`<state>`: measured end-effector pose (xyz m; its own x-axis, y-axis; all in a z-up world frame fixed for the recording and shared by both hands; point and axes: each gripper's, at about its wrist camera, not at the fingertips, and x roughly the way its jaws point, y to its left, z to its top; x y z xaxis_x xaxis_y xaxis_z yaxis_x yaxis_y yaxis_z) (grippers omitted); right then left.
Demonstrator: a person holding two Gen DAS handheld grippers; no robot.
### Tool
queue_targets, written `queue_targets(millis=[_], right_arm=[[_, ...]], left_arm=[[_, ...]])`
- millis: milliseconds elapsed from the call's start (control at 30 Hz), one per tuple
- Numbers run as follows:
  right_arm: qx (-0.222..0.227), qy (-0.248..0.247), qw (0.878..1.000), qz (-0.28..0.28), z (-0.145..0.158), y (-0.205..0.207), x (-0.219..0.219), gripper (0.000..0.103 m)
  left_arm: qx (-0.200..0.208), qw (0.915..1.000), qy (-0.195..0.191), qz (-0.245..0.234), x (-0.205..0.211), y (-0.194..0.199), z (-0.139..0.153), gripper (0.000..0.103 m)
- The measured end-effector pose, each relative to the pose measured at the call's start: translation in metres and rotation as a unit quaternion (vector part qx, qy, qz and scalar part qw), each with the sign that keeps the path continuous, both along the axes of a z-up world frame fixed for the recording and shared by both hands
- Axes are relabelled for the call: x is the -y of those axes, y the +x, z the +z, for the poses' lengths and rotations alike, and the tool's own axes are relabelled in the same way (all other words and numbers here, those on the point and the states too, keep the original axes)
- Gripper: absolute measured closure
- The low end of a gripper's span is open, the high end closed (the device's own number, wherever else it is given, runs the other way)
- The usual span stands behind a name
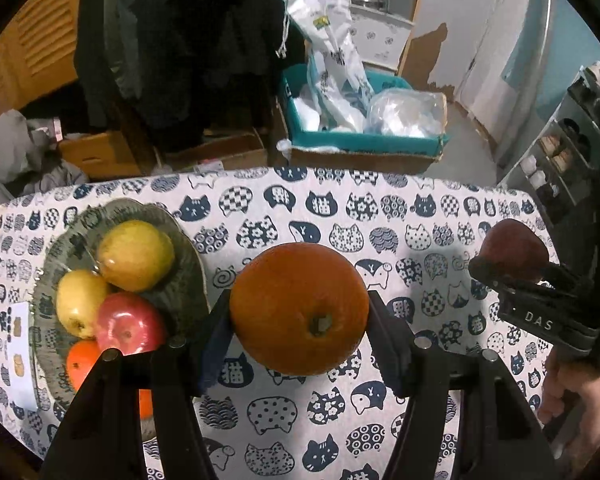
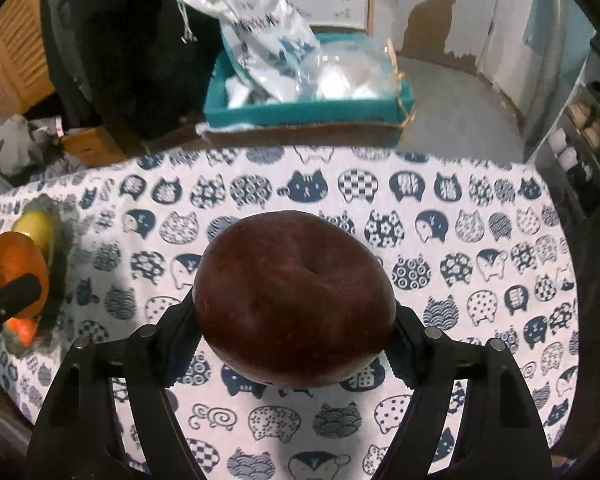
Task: Organize fruits
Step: 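Carry the orange and red apple over the green glass bowl with both tools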
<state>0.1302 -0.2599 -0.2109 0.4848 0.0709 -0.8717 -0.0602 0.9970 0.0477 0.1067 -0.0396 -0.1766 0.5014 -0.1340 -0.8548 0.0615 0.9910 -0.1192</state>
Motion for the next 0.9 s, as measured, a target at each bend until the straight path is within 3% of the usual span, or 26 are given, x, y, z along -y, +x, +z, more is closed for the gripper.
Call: queue_targets(millis=[233, 900], right_arm=[[0.038, -0.011, 0.999, 0.018, 0.032, -0.011, -0.017, 0.025], [0.129, 0.025, 0.986, 0.100, 0.118, -0.048, -0.078, 0.025]], left_arm=[[0.029, 0.9996, -0.004, 0.004, -0.010, -0.012, 0.027, 0.038], [0.105, 0.9939, -0.001, 0.035, -0.062, -0.058, 0.091, 0.038]])
